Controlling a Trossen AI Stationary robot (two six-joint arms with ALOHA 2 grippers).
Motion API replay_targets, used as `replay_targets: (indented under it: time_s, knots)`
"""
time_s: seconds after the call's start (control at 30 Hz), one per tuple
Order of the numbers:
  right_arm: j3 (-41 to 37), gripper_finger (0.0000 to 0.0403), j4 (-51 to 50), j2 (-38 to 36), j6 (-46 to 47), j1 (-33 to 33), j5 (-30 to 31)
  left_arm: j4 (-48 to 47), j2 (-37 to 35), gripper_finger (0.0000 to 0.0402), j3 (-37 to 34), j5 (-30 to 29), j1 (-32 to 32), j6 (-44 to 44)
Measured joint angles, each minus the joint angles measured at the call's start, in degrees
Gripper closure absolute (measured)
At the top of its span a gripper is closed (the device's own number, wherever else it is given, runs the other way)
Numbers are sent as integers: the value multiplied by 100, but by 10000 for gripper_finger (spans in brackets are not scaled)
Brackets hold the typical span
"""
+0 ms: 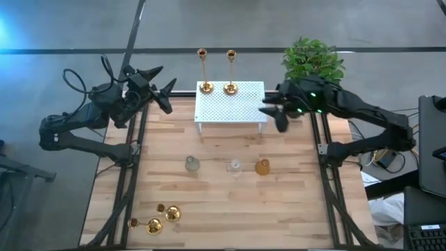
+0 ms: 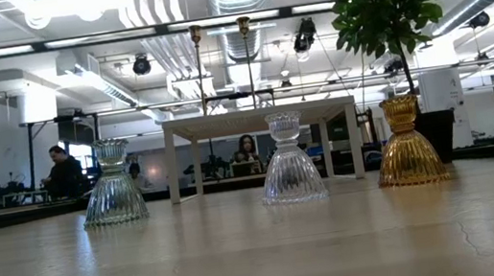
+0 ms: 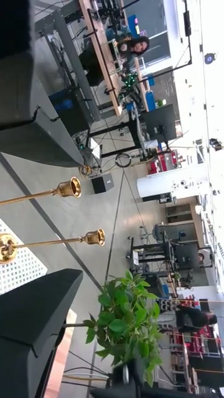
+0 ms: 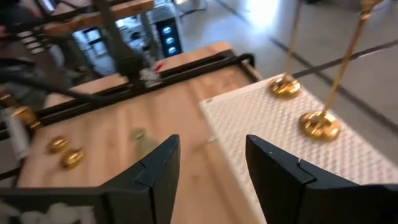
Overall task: Pick & Place candle stick holders
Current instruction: Align the gold candle holder with the other gold candle holders on the shelf
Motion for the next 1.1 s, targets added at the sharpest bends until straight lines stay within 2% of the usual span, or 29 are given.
replay_targets:
  time_s: [0.3,0.4,0.57,0.83,0.97,1.1]
  knots:
    - [0,263,-1030,-711,658,1258,188,-26,95,115,0,20,-7,-96]
    - [0,275,-1243,-825,754,1732,417,-429,86,115,0,471,-13,-163]
    - [0,295,-1541,-922,1054,2355,790,-1743,60,122,202,1280,-126,-967]
    - [-106,320,-1437,-728,1586,2869,1394,-4144,237,151,874,2339,-413,-3526]
    - [-230,329,-1077,-457,1637,2954,1824,-5286,436,194,1273,2822,-761,-3876]
    - [-269,336,-946,-59,1810,2943,2010,-6430,717,259,1722,3298,-1306,-4419]
